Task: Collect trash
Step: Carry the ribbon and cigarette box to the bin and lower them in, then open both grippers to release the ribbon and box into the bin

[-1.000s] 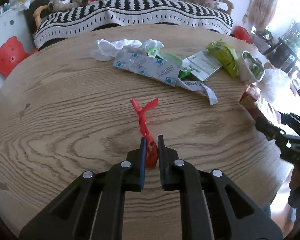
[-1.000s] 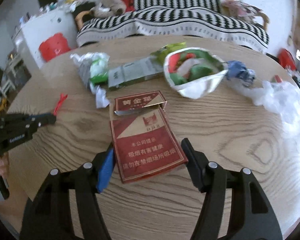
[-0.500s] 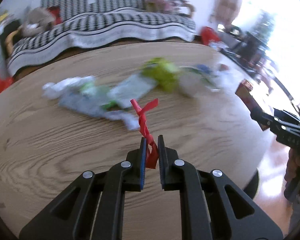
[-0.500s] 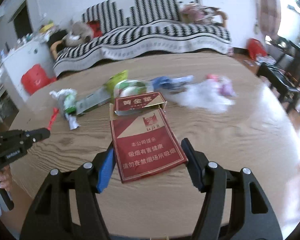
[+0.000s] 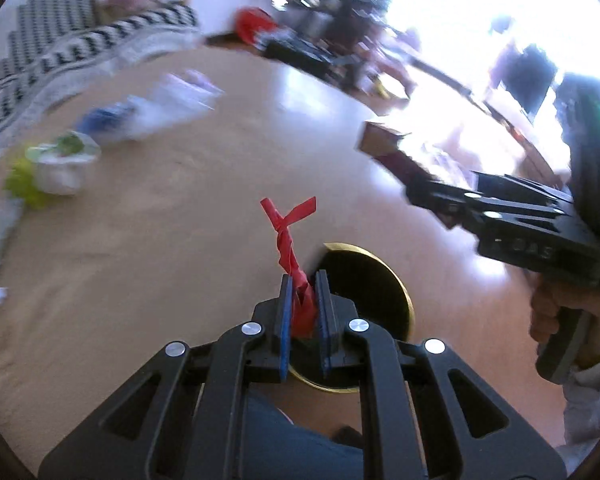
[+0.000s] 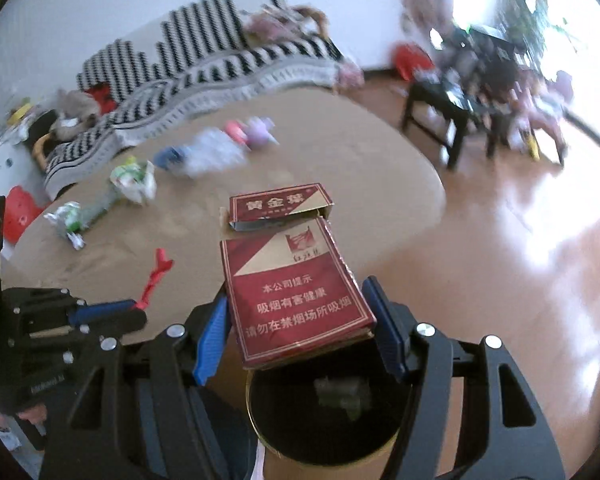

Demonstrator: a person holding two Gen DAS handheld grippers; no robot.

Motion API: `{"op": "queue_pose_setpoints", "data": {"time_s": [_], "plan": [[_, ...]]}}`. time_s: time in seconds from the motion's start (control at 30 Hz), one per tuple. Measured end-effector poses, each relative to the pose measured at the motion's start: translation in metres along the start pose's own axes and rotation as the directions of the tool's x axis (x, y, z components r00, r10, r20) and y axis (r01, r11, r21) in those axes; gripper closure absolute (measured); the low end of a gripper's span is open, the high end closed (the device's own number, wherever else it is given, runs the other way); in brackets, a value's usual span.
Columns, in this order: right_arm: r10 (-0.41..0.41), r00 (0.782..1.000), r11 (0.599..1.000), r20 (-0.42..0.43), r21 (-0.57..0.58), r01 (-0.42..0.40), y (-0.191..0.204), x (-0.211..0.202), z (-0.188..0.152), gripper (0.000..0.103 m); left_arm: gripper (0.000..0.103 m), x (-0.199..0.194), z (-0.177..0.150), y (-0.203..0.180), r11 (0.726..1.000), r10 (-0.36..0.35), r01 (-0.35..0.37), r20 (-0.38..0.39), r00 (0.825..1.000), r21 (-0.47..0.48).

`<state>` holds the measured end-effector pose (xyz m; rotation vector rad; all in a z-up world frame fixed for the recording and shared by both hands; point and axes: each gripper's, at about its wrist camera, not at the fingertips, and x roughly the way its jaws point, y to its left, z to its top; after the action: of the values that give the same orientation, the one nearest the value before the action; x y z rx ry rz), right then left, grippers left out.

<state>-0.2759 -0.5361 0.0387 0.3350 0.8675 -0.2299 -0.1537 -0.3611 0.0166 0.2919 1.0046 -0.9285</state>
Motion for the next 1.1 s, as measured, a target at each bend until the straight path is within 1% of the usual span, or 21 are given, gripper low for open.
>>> {"op": "queue_pose_setpoints", "data": {"time_s": [0.1, 0.13, 0.2, 0.27, 0.4, 0.47, 0.6, 0.73, 0.83, 0.9, 0.93, 0.97, 1.0, 1.03, 1.07, 1.1], "plan": [[0.003, 0.998, 0.997, -0.065, 0.083, 0.002, -0.029, 0.015, -0.028, 0.040, 0.093, 0.027, -0.009, -0.019, 0.999, -0.028, 0.031, -0.071, 0.997, 0.038], [0.008, 0.996, 0.994, -0.085, 0.109, 0.001, -0.039, 0.022, -0.036, 0.040, 0.093, 0.040, -0.014, -0.027, 0.998, -0.039, 0.045, -0.105, 0.994, 0.053], [0.014, 0.991, 0.988, -0.132, 0.155, 0.007, -0.055, 0.038, -0.054, 0.040, 0.093, 0.057, -0.017, -0.033, 0.996, -0.047, 0.058, -0.144, 0.988, 0.071], [0.017, 0.983, 0.981, -0.185, 0.193, 0.019, -0.065, 0.058, -0.069, 0.040, 0.093, 0.080, -0.023, -0.042, 0.993, -0.036, 0.057, -0.192, 0.981, 0.104], [0.029, 0.967, 0.969, -0.255, 0.243, 0.035, -0.080, 0.083, -0.092, 0.040, 0.093, 0.116, -0.031, -0.047, 0.991, -0.045, 0.080, -0.282, 0.958, 0.111], [0.038, 0.961, 0.968, -0.273, 0.250, 0.033, -0.085, 0.088, -0.099, 0.040, 0.093, 0.124, -0.035, -0.049, 0.989, -0.035, 0.078, -0.303, 0.952, 0.129], [0.045, 0.956, 0.966, -0.290, 0.255, 0.032, -0.088, 0.094, -0.103, 0.041, 0.093, 0.138, -0.035, -0.046, 0.989, -0.037, 0.083, -0.334, 0.942, 0.125], [0.048, 0.954, 0.966, -0.296, 0.256, 0.031, -0.087, 0.098, -0.102, 0.041, 0.093, 0.139, -0.035, -0.049, 0.990, -0.039, 0.082, -0.340, 0.940, 0.113], [0.062, 0.954, 0.959, -0.294, 0.283, 0.025, -0.086, 0.097, -0.094, 0.040, 0.092, 0.140, -0.035, -0.050, 0.991, -0.041, 0.083, -0.339, 0.940, 0.109], [0.102, 0.950, 0.939, -0.296, 0.343, 0.006, -0.092, 0.095, -0.095, 0.038, 0.092, 0.142, -0.033, -0.047, 0.991, -0.048, 0.088, -0.336, 0.940, 0.105], [0.101, 0.946, 0.931, -0.307, 0.364, 0.019, -0.095, 0.096, -0.095, 0.031, 0.090, 0.139, -0.031, -0.049, 0.991, -0.043, 0.081, -0.333, 0.942, 0.102], [0.100, 0.942, 0.918, -0.321, 0.396, 0.037, -0.099, 0.096, -0.095, 0.014, 0.074, 0.138, -0.031, -0.048, 0.992, -0.033, 0.071, -0.333, 0.942, 0.101], [0.106, 0.947, 0.913, -0.303, 0.408, 0.028, -0.101, 0.093, -0.093, 0.009, 0.055, 0.136, -0.031, -0.047, 0.993, -0.023, 0.059, -0.331, 0.943, 0.099], [0.093, 0.954, 0.911, -0.284, 0.411, 0.033, -0.102, 0.088, -0.091, 0.007, 0.017, 0.134, -0.031, -0.046, 0.995, -0.010, 0.042, -0.318, 0.948, 0.095], [0.079, 0.958, 0.911, -0.274, 0.409, 0.042, -0.103, 0.083, -0.089, 0.007, 0.012, 0.127, -0.031, -0.045, 0.996, -0.007, 0.031, -0.279, 0.960, 0.083], [0.067, 0.965, 0.911, -0.253, 0.411, 0.044, -0.105, 0.076, -0.085, 0.007, 0.012, 0.118, -0.030, -0.044, 0.997, -0.026, 0.044, -0.239, 0.971, 0.069]]}}
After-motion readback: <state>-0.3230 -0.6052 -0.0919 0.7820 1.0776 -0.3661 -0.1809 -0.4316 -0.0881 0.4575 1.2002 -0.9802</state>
